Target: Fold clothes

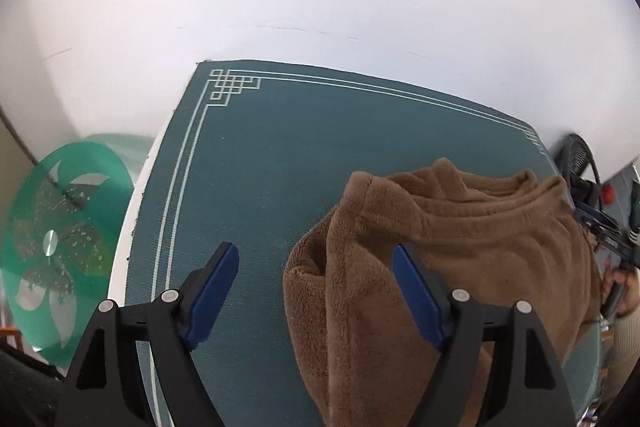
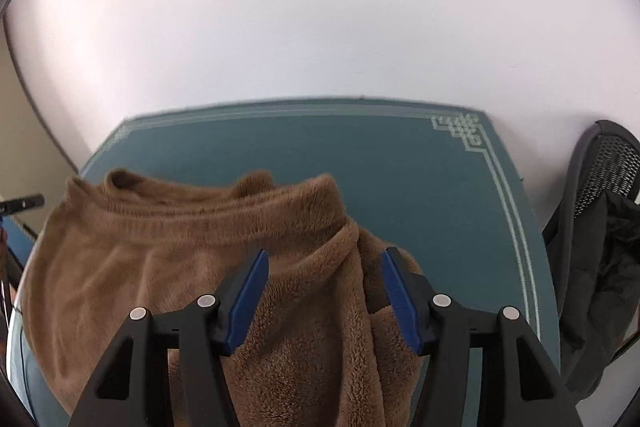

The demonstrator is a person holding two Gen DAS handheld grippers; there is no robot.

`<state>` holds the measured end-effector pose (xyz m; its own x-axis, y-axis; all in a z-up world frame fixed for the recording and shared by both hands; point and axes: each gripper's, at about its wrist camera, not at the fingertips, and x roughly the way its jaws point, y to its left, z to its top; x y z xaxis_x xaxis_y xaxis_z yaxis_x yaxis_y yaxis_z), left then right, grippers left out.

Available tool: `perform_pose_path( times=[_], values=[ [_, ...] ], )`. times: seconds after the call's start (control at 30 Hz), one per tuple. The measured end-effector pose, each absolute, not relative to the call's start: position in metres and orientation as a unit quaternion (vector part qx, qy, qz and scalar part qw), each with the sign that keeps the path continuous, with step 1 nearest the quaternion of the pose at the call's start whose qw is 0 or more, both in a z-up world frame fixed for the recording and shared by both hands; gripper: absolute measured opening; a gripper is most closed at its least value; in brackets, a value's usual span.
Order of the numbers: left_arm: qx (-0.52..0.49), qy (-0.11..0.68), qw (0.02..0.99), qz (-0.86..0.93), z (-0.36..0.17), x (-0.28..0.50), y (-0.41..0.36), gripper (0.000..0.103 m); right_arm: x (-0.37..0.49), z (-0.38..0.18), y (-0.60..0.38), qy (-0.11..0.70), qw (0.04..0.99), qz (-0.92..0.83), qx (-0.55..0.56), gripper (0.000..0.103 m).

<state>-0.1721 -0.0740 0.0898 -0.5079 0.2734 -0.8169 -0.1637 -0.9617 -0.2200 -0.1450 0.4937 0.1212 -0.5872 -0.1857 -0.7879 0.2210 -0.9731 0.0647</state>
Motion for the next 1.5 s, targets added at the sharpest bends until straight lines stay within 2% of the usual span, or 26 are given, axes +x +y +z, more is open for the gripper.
perform_pose_path(
  times=[0.13, 0.43, 0.6, 0.63, 0.67, 0.7, 0.73, 0.77, 0.8, 0.87, 0.97, 1.07, 1.23, 1.3, 1.37, 1.4, 1.43, 1.5],
  values=[
    [-0.472, -0.070, 0.144, 0.867, 0.087, -0.175, -0.075, 0.083, -0.161, 0.112, 0.491, 0.024, 0.115, -0.883, 0.455, 0.061],
    [-0.488, 0.029, 0.147, 0.860, 0.064, -0.211, -0.027, 0.083, -0.200, 0.085, 0.487, -0.004, 0.126, -0.859, 0.496, 0.061],
    [-0.517, 0.005, 0.156, 0.842, 0.045, -0.229, -0.011, 0.082, -0.196, 0.084, 0.485, -0.001, 0.127, -0.868, 0.481, 0.059],
    [-0.522, 0.001, 0.155, 0.839, 0.042, -0.230, -0.008, 0.069, -0.194, 0.085, 0.485, -0.001, 0.128, -0.870, 0.477, 0.056],
    [-0.525, -0.005, 0.168, 0.834, 0.041, -0.227, -0.004, 0.047, -0.190, 0.087, 0.485, 0.002, 0.131, -0.872, 0.472, 0.043],
    [-0.525, -0.011, 0.180, 0.832, 0.042, -0.222, -0.001, 0.042, -0.186, 0.089, 0.483, 0.005, 0.132, -0.874, 0.467, 0.033],
    [-0.517, -0.008, 0.175, 0.838, 0.047, -0.218, 0.001, 0.036, -0.182, 0.093, 0.482, 0.007, 0.129, -0.878, 0.460, 0.030],
    [-0.509, -0.008, 0.173, 0.843, 0.053, -0.214, 0.001, 0.028, -0.178, 0.097, 0.481, 0.009, 0.126, -0.883, 0.451, 0.021],
    [-0.498, -0.019, 0.174, 0.849, 0.063, -0.211, 0.000, 0.027, -0.174, 0.104, 0.480, 0.008, 0.125, -0.890, 0.439, 0.015],
    [-0.477, -0.040, 0.177, 0.860, 0.081, -0.203, -0.004, 0.026, -0.166, 0.123, 0.482, -0.002, 0.121, -0.906, 0.406, 0.009],
    [-0.451, -0.058, 0.167, 0.875, 0.103, -0.205, -0.007, 0.024, -0.159, 0.150, 0.485, -0.021, 0.106, -0.925, 0.364, 0.009],
    [-0.436, -0.061, 0.149, 0.885, 0.114, -0.212, -0.007, 0.024, -0.167, 0.157, 0.479, -0.008, 0.085, -0.931, 0.355, 0.009],
    [-0.493, -0.038, 0.111, 0.862, 0.082, -0.232, 0.000, 0.029, -0.189, 0.127, 0.464, 0.017, 0.053, -0.910, 0.410, 0.009],
    [-0.514, -0.019, 0.089, 0.853, 0.063, -0.234, 0.005, 0.038, -0.197, 0.109, 0.464, 0.017, 0.048, -0.897, 0.439, 0.010],
    [-0.511, 0.001, 0.074, 0.857, 0.056, -0.233, 0.007, 0.060, -0.199, 0.099, 0.467, 0.010, 0.053, -0.887, 0.458, 0.010],
    [-0.506, 0.017, 0.060, 0.861, 0.053, -0.232, 0.008, 0.067, -0.199, 0.097, 0.470, 0.003, 0.060, -0.883, 0.466, 0.014],
    [-0.506, 0.021, 0.053, 0.860, 0.053, -0.232, 0.007, 0.079, -0.198, 0.097, 0.472, -0.002, 0.062, -0.881, 0.469, 0.015],
    [-0.507, 0.029, 0.041, 0.860, 0.054, -0.232, 0.006, 0.081, -0.195, 0.099, 0.475, -0.009, 0.056, -0.881, 0.470, 0.033]
  ],
)
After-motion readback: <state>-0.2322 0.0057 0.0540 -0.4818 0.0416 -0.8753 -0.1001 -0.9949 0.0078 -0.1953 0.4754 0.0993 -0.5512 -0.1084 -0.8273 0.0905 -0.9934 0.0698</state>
